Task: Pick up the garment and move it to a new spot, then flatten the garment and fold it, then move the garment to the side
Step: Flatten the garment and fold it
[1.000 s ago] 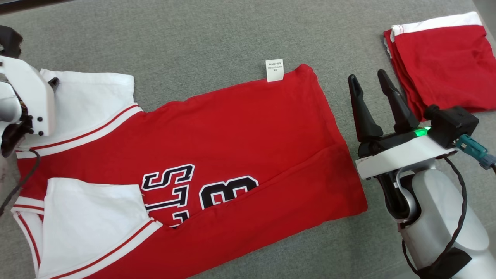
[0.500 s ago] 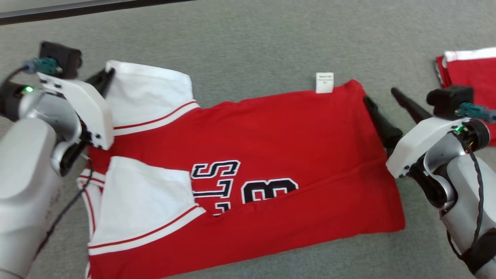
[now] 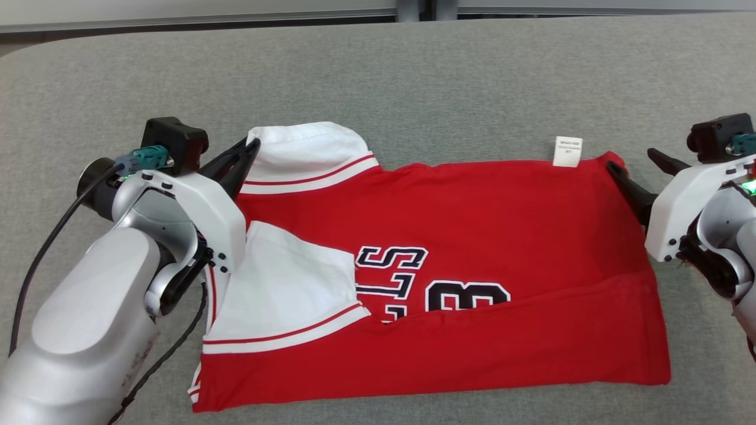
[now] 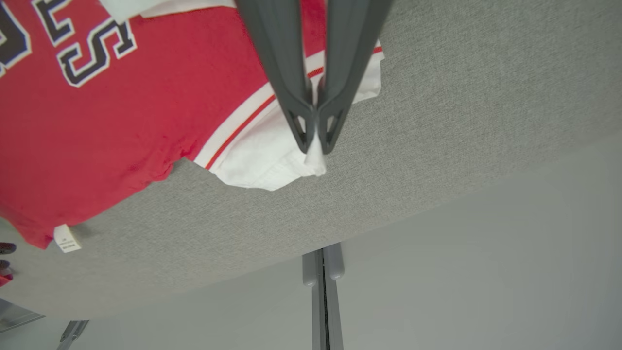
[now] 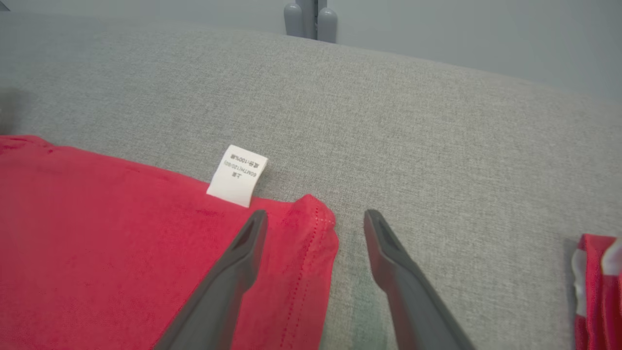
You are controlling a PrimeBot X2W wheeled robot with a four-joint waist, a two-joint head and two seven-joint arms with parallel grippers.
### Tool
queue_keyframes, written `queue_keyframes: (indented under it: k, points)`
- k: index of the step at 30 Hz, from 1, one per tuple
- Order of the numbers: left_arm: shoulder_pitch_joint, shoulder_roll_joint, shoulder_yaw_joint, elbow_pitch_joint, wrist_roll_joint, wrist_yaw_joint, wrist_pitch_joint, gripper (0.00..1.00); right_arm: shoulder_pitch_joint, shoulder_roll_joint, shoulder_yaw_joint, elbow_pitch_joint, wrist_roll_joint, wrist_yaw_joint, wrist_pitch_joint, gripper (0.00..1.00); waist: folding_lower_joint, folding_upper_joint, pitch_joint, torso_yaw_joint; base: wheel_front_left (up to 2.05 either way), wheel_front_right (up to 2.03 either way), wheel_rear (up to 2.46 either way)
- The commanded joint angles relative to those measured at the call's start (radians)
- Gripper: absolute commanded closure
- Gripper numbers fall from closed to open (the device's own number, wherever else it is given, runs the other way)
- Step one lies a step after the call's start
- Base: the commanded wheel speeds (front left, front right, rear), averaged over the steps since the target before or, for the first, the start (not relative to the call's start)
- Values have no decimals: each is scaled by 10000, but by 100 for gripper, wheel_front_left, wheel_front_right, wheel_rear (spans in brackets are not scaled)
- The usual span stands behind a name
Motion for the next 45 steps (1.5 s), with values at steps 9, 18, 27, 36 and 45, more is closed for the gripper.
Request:
queue_keyframes:
  k: [9,18,27,36,45]
  points:
    - [10,-184,-95,-488,-21,200,64,100,-740,-330,851,1011,496,-6,330,0,-1,0,289,557,0,0,0]
    - [63,-30,-36,-414,92,389,-131,100,-1093,-322,1413,1840,722,-14,-62,100,-1,0,353,587,0,0,0]
    - [-233,-73,253,85,378,939,-948,100,-1269,-86,1442,2335,1019,-14,-1150,100,-1,0,245,464,0,0,0]
    - [-1286,-523,321,1539,853,1353,-1838,100,-1846,231,1495,3019,850,-14,-2360,100,-1,0,427,237,0,0,0]
    - [-1925,-916,-16,2946,1133,991,-2526,100,-2180,700,1752,3619,332,-14,-4244,100,-1,0,398,71,0,0,0]
